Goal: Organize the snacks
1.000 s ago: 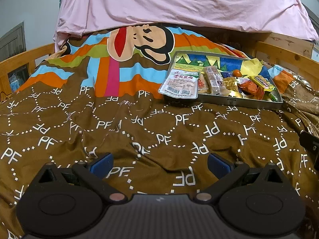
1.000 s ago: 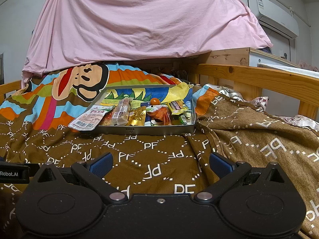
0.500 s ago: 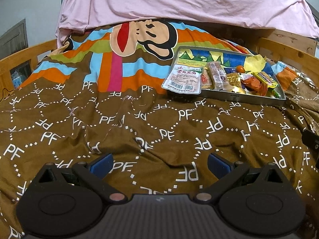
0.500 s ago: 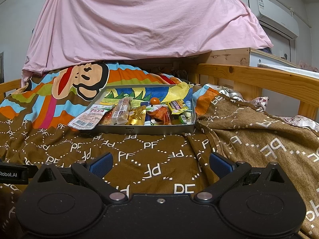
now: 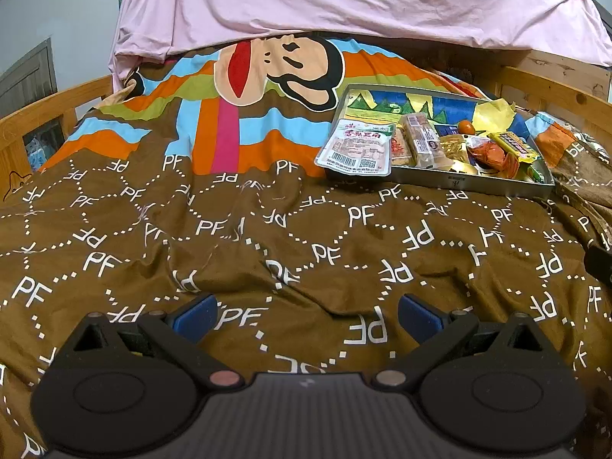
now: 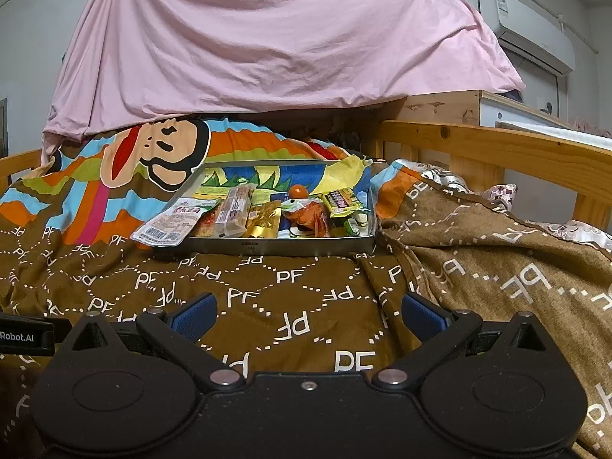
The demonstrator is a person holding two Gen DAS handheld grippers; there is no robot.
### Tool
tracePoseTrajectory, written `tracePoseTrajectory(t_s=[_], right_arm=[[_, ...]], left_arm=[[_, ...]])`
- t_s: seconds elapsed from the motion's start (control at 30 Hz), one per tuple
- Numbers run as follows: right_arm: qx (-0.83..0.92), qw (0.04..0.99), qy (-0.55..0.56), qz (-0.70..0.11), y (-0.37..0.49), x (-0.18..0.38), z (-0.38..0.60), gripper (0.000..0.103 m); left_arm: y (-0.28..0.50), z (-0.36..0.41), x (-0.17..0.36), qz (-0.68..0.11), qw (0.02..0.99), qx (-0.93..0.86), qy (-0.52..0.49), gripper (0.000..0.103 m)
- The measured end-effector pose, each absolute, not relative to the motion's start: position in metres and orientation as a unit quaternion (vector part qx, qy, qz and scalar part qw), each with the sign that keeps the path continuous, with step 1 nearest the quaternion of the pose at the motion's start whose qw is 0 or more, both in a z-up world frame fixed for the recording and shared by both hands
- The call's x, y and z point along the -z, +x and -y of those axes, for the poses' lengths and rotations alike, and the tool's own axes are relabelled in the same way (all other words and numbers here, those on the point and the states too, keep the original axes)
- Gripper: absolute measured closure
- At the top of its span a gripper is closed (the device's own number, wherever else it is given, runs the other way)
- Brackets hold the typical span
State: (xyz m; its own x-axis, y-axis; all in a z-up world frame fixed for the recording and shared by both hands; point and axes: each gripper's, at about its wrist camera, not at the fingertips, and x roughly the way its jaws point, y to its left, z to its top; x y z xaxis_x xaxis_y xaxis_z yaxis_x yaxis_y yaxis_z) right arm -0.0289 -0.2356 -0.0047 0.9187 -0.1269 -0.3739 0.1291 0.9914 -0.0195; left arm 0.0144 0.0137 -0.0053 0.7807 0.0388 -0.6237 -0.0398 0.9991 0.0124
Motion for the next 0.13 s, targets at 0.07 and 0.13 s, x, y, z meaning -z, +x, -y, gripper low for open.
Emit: tracePoseTrajectory(t_s=[0.07, 0.13], right_arm=[[0.064, 0.979, 0.002, -0.192, -0.0281, 0.0060, 0.2351, 0.001], [0.064, 0.979, 0.001, -0.193, -0.0279, 0.0062, 0.2347, 0.001]], left_arm=[[0.0141, -0.0136, 0.0057, -0.331, 0.943, -0.020, 0.000, 0.001], [0.0142, -0.0134, 0.0059, -0.332, 0.943, -0.019, -0.001, 0.000]])
